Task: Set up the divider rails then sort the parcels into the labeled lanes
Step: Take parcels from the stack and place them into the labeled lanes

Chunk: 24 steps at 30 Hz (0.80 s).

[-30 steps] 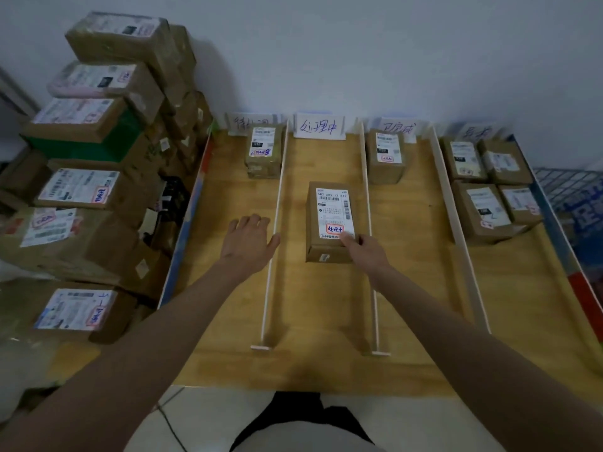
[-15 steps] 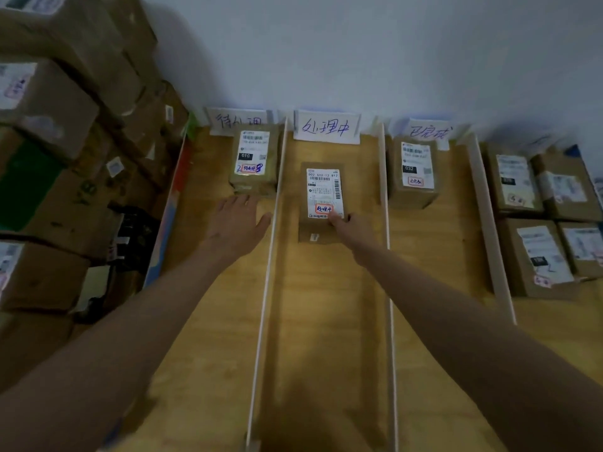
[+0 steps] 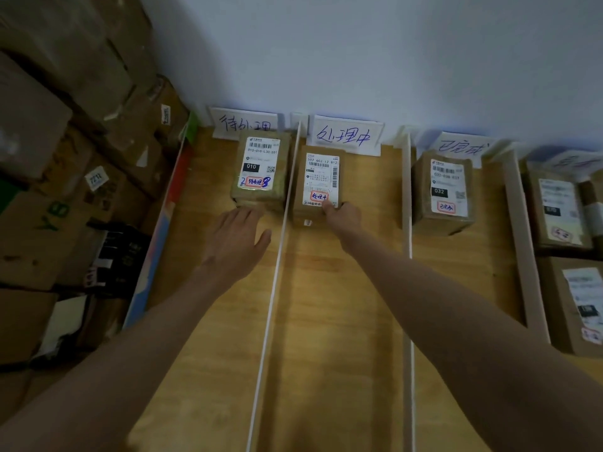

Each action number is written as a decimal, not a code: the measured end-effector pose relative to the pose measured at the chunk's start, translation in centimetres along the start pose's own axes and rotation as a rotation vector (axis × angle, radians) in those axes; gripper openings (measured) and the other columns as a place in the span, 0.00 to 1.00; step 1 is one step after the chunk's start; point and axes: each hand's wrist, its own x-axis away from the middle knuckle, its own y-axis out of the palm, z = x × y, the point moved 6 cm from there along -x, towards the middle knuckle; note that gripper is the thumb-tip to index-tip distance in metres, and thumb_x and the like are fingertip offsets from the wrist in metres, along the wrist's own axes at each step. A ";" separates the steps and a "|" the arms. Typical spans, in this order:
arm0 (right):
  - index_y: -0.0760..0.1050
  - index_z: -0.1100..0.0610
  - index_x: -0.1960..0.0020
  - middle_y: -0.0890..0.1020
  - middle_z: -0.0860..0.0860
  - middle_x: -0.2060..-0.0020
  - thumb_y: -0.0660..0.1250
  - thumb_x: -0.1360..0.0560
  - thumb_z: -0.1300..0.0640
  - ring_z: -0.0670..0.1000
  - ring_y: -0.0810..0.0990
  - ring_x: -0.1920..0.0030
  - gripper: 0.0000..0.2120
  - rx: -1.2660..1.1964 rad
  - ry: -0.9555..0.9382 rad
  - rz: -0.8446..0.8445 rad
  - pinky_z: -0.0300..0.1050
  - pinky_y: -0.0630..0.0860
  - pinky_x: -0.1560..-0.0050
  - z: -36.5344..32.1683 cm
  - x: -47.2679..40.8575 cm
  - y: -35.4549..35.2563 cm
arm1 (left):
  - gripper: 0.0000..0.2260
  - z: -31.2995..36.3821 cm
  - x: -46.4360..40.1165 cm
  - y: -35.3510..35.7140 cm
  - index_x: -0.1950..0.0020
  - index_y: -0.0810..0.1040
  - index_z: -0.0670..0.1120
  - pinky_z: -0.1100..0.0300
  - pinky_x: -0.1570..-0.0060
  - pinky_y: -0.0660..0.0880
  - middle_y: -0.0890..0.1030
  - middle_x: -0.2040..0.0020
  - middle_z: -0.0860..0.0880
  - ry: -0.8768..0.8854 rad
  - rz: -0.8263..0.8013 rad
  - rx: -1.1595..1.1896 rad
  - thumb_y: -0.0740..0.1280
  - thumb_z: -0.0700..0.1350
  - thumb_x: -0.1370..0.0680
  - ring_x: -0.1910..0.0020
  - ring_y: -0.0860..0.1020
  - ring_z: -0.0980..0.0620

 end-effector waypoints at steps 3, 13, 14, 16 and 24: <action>0.70 0.64 0.33 0.75 0.58 0.35 0.64 0.20 0.45 0.58 0.76 0.39 0.25 0.006 -0.005 0.002 0.55 0.76 0.38 -0.7 0.5 -0.3 | 0.18 -0.4 0.7 0.2 0.32 0.74 0.45 0.50 0.33 0.65 0.77 0.36 0.46 0.001 0.000 -0.002 0.63 0.51 0.19 0.34 0.73 0.46; 0.62 0.59 0.26 0.69 0.59 0.31 0.59 0.17 0.50 0.61 0.70 0.32 0.23 0.454 -0.297 0.048 0.54 0.69 0.37 -1.1 10.6 -4.6 | 0.21 0.9 4.6 -1.4 0.27 0.69 0.47 0.51 0.29 0.60 0.73 0.30 0.47 -0.085 -0.052 -0.065 0.57 0.55 0.17 0.29 0.67 0.47; 0.63 0.58 0.26 0.69 0.59 0.31 0.58 0.17 0.50 0.61 0.71 0.33 0.23 0.531 -0.346 0.072 0.55 0.69 0.36 -1.0 12.2 -5.1 | 0.22 1.2 5.4 -1.8 0.27 0.68 0.48 0.51 0.29 0.60 0.72 0.30 0.48 -0.088 -0.055 -0.080 0.56 0.56 0.17 0.29 0.67 0.47; 0.64 0.56 0.26 0.70 0.58 0.32 0.58 0.18 0.50 0.61 0.70 0.33 0.22 0.666 -0.444 0.120 0.56 0.68 0.35 -0.7 15.2 -5.8 | 0.22 1.7 7.2 -2.8 0.26 0.68 0.48 0.51 0.28 0.60 0.71 0.29 0.48 -0.088 -0.059 -0.107 0.55 0.56 0.17 0.29 0.67 0.47; 0.65 0.53 0.27 0.70 0.55 0.30 0.55 0.20 0.45 0.59 0.69 0.32 0.24 0.833 -0.606 0.216 0.57 0.63 0.30 -0.1 28.5 -8.1 | 0.23 4.1 18.0 -8.4 0.26 0.67 0.48 0.50 0.30 0.59 0.70 0.28 0.47 -0.090 -0.007 -0.153 0.54 0.57 0.17 0.28 0.66 0.47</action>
